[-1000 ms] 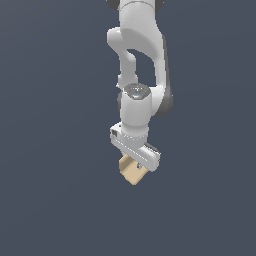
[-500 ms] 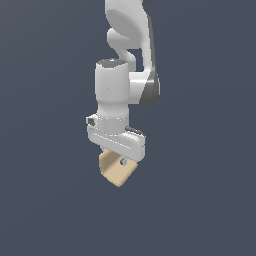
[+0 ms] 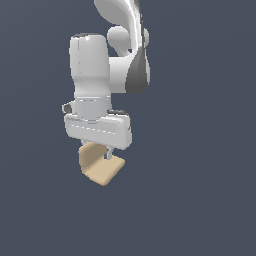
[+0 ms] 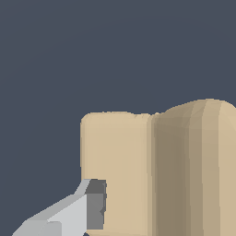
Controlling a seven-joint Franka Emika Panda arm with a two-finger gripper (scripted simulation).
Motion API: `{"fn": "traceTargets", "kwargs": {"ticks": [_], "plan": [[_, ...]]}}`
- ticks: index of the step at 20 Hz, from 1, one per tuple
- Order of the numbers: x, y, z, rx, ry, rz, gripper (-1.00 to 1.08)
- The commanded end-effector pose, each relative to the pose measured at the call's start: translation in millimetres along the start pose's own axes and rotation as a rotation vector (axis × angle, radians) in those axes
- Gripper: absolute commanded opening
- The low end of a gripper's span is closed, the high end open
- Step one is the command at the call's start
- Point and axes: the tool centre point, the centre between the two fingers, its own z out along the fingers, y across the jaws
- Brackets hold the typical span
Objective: Pick up the object and move it to a goal position.
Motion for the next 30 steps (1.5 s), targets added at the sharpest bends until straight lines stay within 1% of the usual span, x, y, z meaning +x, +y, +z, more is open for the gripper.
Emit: {"fn": "traceTargets", "kwargs": {"ticks": [1,13,30], "plan": [[13,3,-11,0.021,0.026,-0.026,-1.00],[66,16,-60,0.115,0.132,-0.131,-1.00],[131,31,-130,0.245,0.268,-0.269,-1.00]]}}
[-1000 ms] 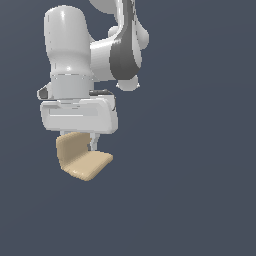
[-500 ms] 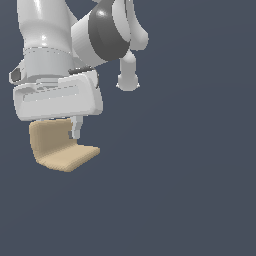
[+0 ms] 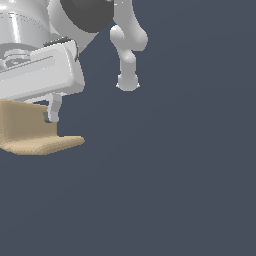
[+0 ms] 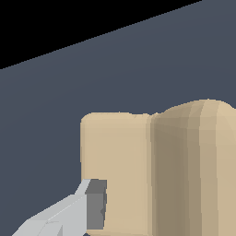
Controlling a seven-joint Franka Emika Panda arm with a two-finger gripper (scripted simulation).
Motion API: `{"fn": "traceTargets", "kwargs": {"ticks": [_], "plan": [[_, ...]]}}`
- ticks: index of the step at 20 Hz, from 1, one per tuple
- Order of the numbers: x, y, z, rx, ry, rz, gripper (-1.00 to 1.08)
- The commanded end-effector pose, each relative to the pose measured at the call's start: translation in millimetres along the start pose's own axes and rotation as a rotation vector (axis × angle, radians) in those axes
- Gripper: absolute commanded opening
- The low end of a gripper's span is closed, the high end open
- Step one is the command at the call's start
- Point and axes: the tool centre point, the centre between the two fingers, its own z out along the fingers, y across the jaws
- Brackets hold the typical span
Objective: Pick up the object and move it to a goal position.
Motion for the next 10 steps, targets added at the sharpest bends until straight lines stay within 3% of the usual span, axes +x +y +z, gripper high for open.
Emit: {"fn": "traceTargets", "kwargs": {"ticks": [1,10], "plan": [[10,2,-8,0.019,0.020,-0.020,-1.00],[35,8,-29,0.065,0.065,-0.066,-1.00]]}}
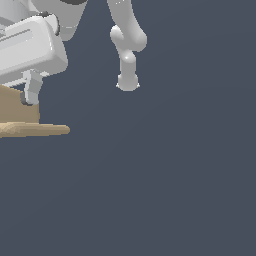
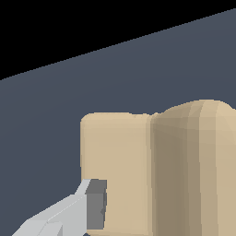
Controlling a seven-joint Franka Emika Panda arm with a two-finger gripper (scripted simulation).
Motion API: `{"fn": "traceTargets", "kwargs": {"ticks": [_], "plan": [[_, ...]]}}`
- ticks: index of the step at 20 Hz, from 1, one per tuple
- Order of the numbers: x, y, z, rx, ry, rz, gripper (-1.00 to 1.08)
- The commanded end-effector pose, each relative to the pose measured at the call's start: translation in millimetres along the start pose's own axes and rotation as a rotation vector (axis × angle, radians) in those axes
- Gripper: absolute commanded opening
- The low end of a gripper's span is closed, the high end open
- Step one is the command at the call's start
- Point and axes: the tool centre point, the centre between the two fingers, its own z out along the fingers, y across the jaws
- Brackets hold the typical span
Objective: Pick up the object and move it to a goal position.
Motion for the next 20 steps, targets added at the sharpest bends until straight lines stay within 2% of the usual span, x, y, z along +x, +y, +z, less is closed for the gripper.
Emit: {"fn": "traceTargets", "kwargs": {"ticks": [1,10,20], "plan": [[5,1,-4,0.010,0.009,-0.010,-1.00],[10,2,-9,0.017,0.015,-0.016,-1.00],[17,-1,-31,0.017,0.015,-0.017,-1.00]]}}
